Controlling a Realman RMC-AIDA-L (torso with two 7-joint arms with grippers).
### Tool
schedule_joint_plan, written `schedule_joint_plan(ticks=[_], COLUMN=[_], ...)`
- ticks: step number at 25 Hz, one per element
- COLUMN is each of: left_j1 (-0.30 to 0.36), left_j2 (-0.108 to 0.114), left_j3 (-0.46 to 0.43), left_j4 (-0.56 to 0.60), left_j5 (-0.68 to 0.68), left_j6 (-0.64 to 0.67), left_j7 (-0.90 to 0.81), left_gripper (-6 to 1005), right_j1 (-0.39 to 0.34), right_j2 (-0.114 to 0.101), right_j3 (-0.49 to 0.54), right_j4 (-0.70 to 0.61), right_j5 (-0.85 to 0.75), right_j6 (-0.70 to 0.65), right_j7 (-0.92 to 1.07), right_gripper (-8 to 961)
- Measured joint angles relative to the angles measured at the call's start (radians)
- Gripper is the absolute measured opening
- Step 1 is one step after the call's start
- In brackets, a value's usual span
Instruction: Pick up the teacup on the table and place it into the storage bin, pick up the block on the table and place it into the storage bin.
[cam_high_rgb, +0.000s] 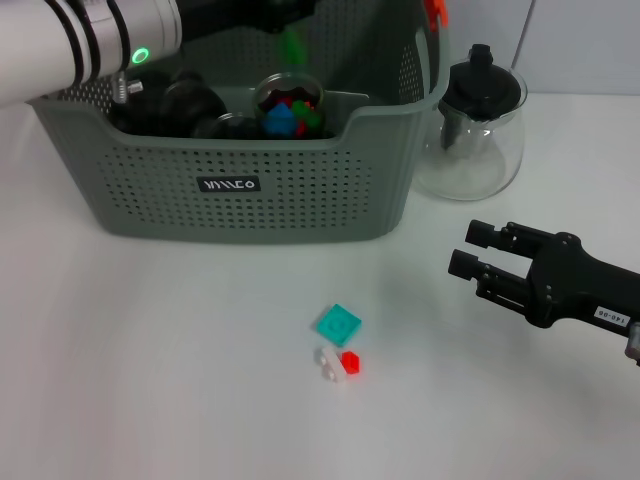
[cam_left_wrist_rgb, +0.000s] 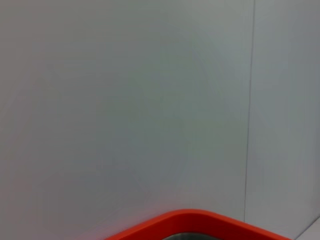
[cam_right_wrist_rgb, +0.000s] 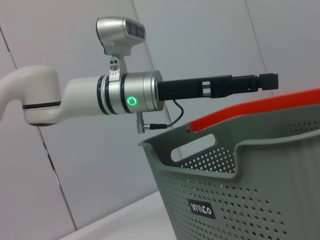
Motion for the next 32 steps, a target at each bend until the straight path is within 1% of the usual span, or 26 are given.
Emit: schedule_joint_plan(ticks=[4,7,10,12,13,16,18,19,21,24,26,28,32], left_j1=[0.008,0.033,0.096,0.155,0.190,0.292,0.354,0.373,0.422,0.460,0.466,0.455,0.411], left_j2=[-0.004,-0.010,-0.016,-0.018,-0.019,-0.020,-0.019,-0.019,-0.025,-0.046,-0.055,-0.058,-0.059], left_j3=[-0.018,-0.050,-0.127,-0.186,-0.201,-0.211,-0.214,-0.219,-0.236,-0.245,-0.241,-0.234,-0.210], left_j4=[0.009,0.021,0.032,0.022,0.015,0.001,-0.032,-0.048,-0.093,-0.128,-0.154,-0.203,-0.303], left_j5=[-0.027,-0.090,-0.226,-0.318,-0.343,-0.359,-0.332,-0.311,-0.228,-0.071,0.007,0.071,0.142], left_j6=[0.008,0.045,0.206,0.388,0.472,0.649,0.749,0.779,0.834,0.831,0.804,0.762,0.669], left_j7=[0.002,0.004,0.018,0.072,0.103,0.182,0.261,0.305,0.424,0.573,0.629,0.665,0.724], left_gripper=[652,666,680,689,694,701,697,695,691,686,683,680,673], right_j1=[0.000,-0.003,-0.005,-0.005,-0.006,-0.004,-0.002,-0.001,0.002,0.010,0.015,0.019,0.021], right_j2=[0.000,0.000,0.000,0.000,0.000,0.000,0.000,0.000,0.000,0.000,-0.001,-0.003,-0.004], right_j3=[0.001,0.004,0.007,0.008,0.008,0.009,0.009,0.009,0.009,0.009,0.009,0.010,0.015], right_j4=[0.000,0.000,0.000,0.000,0.000,0.000,0.000,-0.001,-0.003,-0.007,-0.005,-0.003,-0.001], right_j5=[0.000,0.000,0.000,0.001,0.001,0.003,0.004,0.005,0.005,0.006,0.006,0.007,0.008], right_j6=[0.000,0.001,0.002,0.003,0.005,0.007,0.007,0.008,0.008,0.008,0.008,0.007,0.005], right_j7=[0.000,0.000,0.000,0.000,0.000,0.000,0.000,0.000,0.000,0.004,0.007,0.008,0.009], right_gripper=[558,558,558,558,558,558,558,558,558,558,558,558,558])
